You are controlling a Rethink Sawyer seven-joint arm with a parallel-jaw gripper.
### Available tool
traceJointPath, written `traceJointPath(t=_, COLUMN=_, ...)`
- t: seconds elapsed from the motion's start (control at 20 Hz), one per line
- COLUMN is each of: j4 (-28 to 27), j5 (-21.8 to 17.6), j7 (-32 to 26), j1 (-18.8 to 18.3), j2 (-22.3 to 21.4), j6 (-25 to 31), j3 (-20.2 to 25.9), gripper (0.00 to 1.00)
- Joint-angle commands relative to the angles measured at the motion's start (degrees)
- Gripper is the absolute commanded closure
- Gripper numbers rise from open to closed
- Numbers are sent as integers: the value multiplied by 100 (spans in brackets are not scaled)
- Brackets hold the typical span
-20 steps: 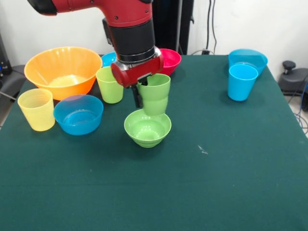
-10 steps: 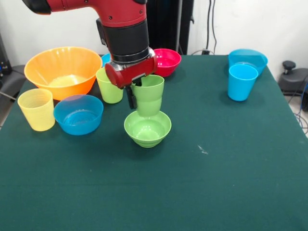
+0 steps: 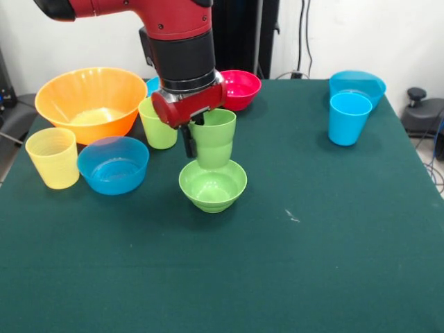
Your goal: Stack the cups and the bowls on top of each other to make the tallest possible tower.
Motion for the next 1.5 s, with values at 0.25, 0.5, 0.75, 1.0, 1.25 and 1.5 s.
traceJointPath(t=0.25, j4=-139, j5=-398, j7=-1109, j1=262, j2=170, j6=-6, j3=-23, gripper=100)
traceJointPath(t=0.5, j4=-170, j5=-407, j7=-1204, j1=300, j2=164, j6=58, j3=-3, gripper=100)
traceJointPath(t=0.75, j4=-190, j5=-368, j7=-1223, j1=309, j2=150, j6=106, j3=15, gripper=100)
traceJointPath(t=1.0, j4=-212, j5=-423, j7=-1264, j1=351, j2=122, j6=128, j3=-6, gripper=100)
traceJointPath(t=1.25, j4=-194, j5=-500, j7=-1199, j1=369, j2=78, j6=73, j3=-61, gripper=0)
traceJointPath(t=1.5, j4=-168, j5=-503, j7=-1199, j1=363, j2=54, j6=81, j3=-68, gripper=0)
